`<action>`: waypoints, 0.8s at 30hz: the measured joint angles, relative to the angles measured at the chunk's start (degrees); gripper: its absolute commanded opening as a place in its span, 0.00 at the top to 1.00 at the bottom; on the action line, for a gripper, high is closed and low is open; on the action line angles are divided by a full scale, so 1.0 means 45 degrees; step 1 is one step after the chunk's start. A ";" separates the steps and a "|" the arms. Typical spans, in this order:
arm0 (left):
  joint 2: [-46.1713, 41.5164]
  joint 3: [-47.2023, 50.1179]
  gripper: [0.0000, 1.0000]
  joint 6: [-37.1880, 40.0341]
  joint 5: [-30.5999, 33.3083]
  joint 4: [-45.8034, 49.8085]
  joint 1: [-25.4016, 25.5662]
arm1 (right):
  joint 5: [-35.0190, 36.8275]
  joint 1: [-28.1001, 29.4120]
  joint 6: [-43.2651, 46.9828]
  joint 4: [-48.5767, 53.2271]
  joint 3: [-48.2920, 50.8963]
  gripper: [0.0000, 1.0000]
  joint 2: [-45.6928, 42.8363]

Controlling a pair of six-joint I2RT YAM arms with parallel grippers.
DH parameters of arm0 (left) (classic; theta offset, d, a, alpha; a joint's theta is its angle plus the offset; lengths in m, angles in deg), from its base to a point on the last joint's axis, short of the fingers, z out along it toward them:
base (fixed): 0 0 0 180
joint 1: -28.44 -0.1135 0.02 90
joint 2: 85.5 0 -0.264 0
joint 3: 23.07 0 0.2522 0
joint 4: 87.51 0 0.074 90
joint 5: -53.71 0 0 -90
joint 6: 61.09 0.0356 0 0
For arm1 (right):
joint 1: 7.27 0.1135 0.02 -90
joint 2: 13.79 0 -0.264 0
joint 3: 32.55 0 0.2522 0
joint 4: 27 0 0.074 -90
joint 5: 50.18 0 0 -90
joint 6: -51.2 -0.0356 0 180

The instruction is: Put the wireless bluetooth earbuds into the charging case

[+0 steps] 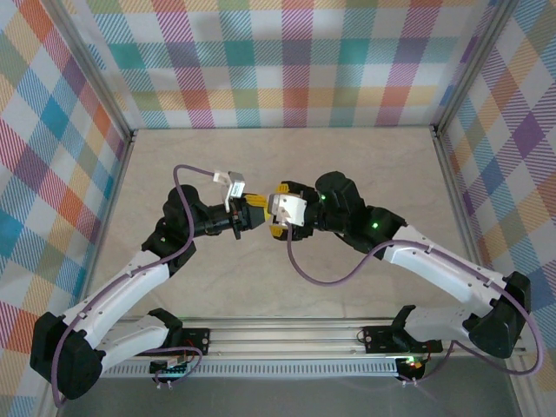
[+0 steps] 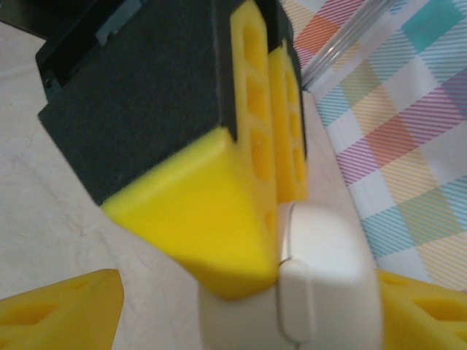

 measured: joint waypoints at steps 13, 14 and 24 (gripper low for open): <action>0.0029 -0.0131 1.00 -0.1064 0.0359 0.0767 0.0000 | 0.1059 0.0291 0.1302 -0.0539 0.0000 0.49 0.0481; 0.0034 -0.0136 1.00 -0.1146 0.0359 0.0879 0.0000 | 0.1151 0.0301 0.1384 -0.0549 0.0000 0.53 0.0491; 0.0102 -0.0301 1.00 -0.1384 0.0403 0.1103 0.0000 | 0.1443 0.0350 0.1564 -0.0573 -0.0024 0.72 0.0505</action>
